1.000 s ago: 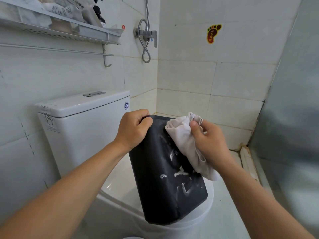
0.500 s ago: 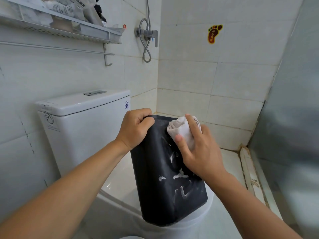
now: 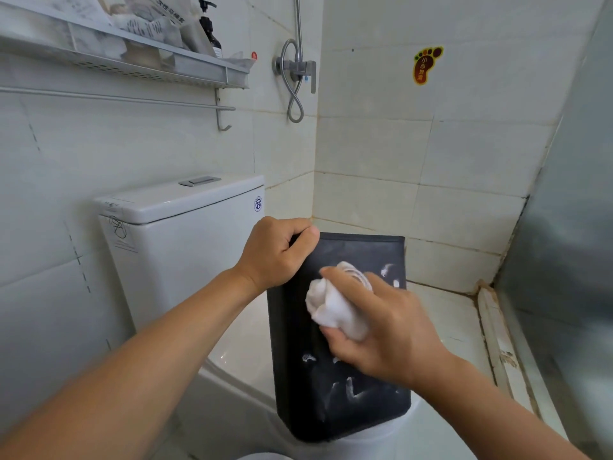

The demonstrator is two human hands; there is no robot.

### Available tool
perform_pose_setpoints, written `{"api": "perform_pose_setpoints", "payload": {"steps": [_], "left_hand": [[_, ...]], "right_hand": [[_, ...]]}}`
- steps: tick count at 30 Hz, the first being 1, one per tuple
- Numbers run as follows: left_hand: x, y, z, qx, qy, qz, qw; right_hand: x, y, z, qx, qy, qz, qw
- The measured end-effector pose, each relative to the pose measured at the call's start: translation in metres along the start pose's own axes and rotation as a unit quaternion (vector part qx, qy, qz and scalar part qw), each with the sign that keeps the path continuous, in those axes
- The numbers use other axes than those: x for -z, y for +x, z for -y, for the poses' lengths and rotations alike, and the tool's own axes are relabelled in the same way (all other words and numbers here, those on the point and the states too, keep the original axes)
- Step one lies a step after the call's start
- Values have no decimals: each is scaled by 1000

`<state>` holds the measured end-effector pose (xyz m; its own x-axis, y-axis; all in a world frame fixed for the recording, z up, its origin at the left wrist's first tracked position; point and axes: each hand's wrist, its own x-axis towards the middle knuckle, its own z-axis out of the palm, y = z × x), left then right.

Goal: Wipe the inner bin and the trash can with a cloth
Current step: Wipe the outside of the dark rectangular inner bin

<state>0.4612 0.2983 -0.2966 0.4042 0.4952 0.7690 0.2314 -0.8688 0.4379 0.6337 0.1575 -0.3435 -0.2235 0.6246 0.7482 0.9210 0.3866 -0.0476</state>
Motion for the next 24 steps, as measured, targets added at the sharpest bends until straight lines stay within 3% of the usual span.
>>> {"api": "perform_pose_setpoints", "payload": {"steps": [3, 10, 24], "left_hand": [[1, -2, 0, -2, -21, -11, 1000], [-13, 5, -12, -44, 24, -32, 998], [-15, 7, -15, -25, 36, -34, 998]], "right_hand": [[4, 6, 4, 6, -42, -4, 999], [19, 27, -20, -194, 0, -75, 978], [5, 22, -12, -164, 5, -76, 984]]}}
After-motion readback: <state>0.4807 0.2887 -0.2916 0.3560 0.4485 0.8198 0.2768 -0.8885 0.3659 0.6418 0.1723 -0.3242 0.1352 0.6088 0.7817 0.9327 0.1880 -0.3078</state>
